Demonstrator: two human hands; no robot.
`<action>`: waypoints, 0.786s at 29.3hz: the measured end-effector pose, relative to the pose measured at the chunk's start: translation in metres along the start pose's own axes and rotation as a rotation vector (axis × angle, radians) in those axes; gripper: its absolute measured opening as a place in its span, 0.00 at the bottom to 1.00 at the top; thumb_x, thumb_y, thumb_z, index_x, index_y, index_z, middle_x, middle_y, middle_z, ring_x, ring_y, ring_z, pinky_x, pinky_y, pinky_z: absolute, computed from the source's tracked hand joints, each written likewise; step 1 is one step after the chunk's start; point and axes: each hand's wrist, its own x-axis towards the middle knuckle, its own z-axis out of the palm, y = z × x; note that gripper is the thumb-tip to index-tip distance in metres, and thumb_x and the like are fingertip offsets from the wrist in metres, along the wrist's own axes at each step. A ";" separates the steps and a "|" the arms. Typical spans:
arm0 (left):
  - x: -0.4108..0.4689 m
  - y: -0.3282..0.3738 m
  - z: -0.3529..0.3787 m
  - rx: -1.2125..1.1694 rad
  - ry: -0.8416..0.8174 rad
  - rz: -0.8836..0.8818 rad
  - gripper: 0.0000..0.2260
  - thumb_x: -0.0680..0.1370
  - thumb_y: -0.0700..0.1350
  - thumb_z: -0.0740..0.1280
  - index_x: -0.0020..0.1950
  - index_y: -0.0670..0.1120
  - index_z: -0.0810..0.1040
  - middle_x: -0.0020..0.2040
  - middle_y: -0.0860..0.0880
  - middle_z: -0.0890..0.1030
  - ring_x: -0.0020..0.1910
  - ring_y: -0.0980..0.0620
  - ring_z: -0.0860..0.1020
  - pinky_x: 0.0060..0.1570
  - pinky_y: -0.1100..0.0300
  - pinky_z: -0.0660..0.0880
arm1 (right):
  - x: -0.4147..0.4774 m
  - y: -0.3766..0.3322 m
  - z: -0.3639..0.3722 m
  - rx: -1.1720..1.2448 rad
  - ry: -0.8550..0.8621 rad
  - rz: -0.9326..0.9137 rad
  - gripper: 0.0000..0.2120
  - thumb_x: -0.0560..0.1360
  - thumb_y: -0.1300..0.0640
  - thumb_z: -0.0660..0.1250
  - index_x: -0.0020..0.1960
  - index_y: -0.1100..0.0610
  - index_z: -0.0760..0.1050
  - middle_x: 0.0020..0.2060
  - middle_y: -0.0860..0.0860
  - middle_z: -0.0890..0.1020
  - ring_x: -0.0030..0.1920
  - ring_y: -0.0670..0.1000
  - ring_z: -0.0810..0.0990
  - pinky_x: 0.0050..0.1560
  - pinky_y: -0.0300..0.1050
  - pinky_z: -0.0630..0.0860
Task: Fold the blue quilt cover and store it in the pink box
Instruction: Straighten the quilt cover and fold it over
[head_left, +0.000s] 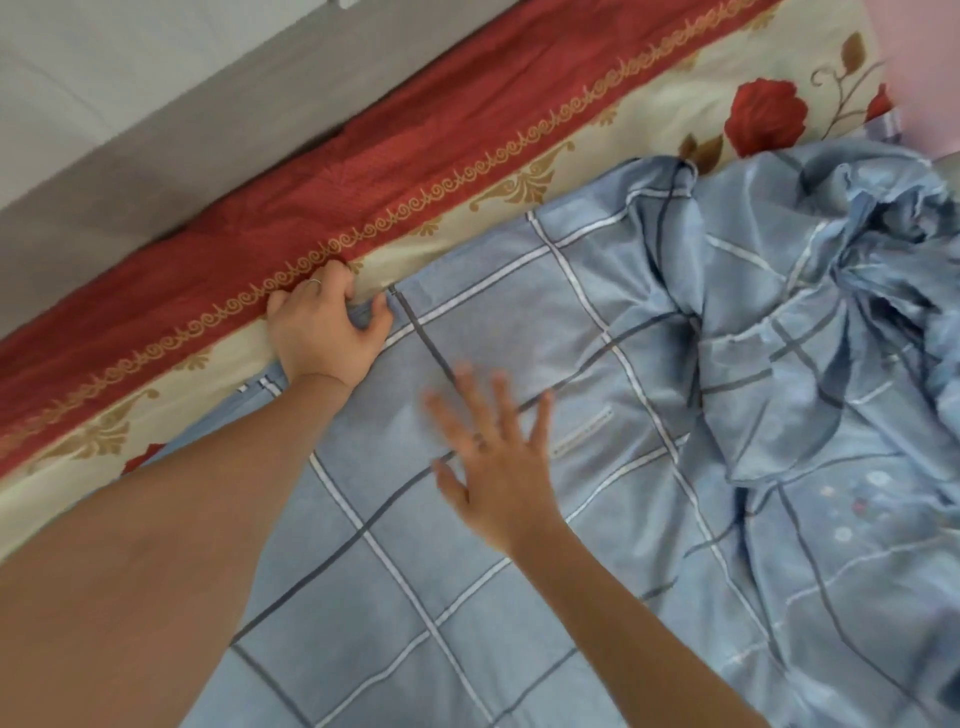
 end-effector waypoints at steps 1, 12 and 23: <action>0.002 0.000 0.000 -0.008 0.008 0.009 0.13 0.73 0.53 0.64 0.39 0.44 0.70 0.28 0.48 0.70 0.27 0.45 0.70 0.35 0.54 0.63 | -0.006 0.010 0.013 -0.056 -0.027 -0.068 0.29 0.77 0.40 0.53 0.76 0.44 0.55 0.76 0.49 0.57 0.76 0.57 0.52 0.67 0.74 0.52; 0.001 0.006 -0.005 0.038 -0.090 -0.044 0.13 0.73 0.54 0.62 0.40 0.44 0.71 0.29 0.46 0.74 0.28 0.44 0.72 0.37 0.54 0.64 | -0.097 0.095 0.015 -0.001 -0.309 0.895 0.31 0.81 0.41 0.43 0.77 0.53 0.36 0.78 0.54 0.44 0.76 0.64 0.47 0.63 0.78 0.50; -0.226 0.113 -0.079 -0.029 -0.253 0.018 0.24 0.73 0.47 0.60 0.69 0.43 0.68 0.68 0.38 0.68 0.66 0.42 0.65 0.64 0.41 0.58 | -0.111 0.068 0.000 0.104 -0.300 0.818 0.29 0.82 0.48 0.46 0.78 0.59 0.44 0.78 0.56 0.46 0.76 0.62 0.45 0.70 0.72 0.46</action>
